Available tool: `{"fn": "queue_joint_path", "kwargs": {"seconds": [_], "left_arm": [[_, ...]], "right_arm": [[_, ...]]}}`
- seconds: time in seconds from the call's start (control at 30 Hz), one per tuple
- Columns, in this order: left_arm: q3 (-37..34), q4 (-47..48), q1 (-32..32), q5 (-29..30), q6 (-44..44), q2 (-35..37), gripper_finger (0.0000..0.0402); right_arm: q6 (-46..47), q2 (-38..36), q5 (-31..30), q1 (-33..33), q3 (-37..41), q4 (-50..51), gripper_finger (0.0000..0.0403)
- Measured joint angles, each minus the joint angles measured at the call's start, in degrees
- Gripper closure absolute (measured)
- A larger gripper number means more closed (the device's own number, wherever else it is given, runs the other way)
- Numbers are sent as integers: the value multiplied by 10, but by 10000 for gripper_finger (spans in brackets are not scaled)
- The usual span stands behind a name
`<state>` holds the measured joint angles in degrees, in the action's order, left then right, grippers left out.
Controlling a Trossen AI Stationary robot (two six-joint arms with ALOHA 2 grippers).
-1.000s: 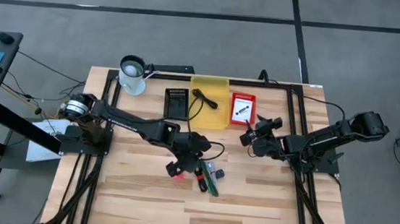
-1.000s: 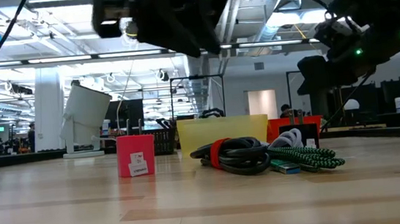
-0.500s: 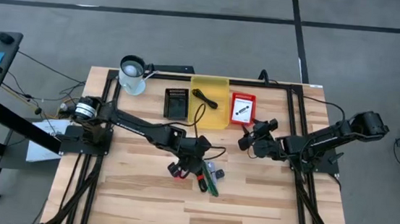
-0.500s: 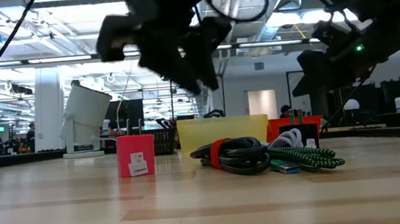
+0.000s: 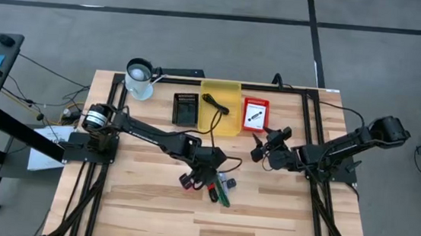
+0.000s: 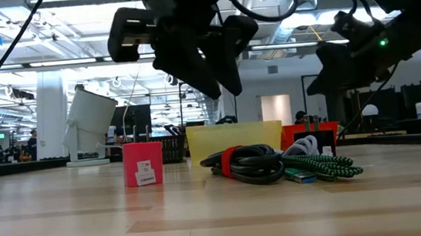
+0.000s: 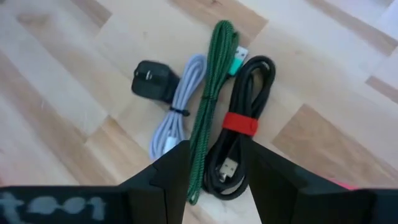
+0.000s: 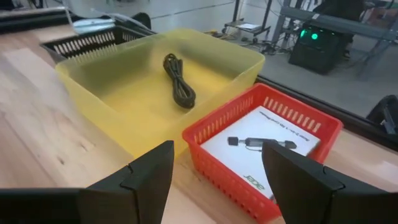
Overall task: Pick and place items into bin
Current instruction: Put the black charger cable into the yellow bin
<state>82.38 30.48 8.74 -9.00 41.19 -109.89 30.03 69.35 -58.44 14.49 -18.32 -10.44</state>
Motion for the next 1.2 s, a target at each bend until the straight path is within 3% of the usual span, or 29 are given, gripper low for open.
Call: {"fn": "queue_joint_path", "kwargs": {"seconds": [0.6,0.93,1.2], "left_arm": [[-32,-4,9,-12,-5,-5,261],[-32,-19,10,-44,3,-56,261],[-32,-37,9,-52,12,-56,261]], "right_arm": [[5,-1,5,2,0,-3,163],[5,-1,6,2,0,-7,163],[5,-1,9,2,0,-8,163]]}}
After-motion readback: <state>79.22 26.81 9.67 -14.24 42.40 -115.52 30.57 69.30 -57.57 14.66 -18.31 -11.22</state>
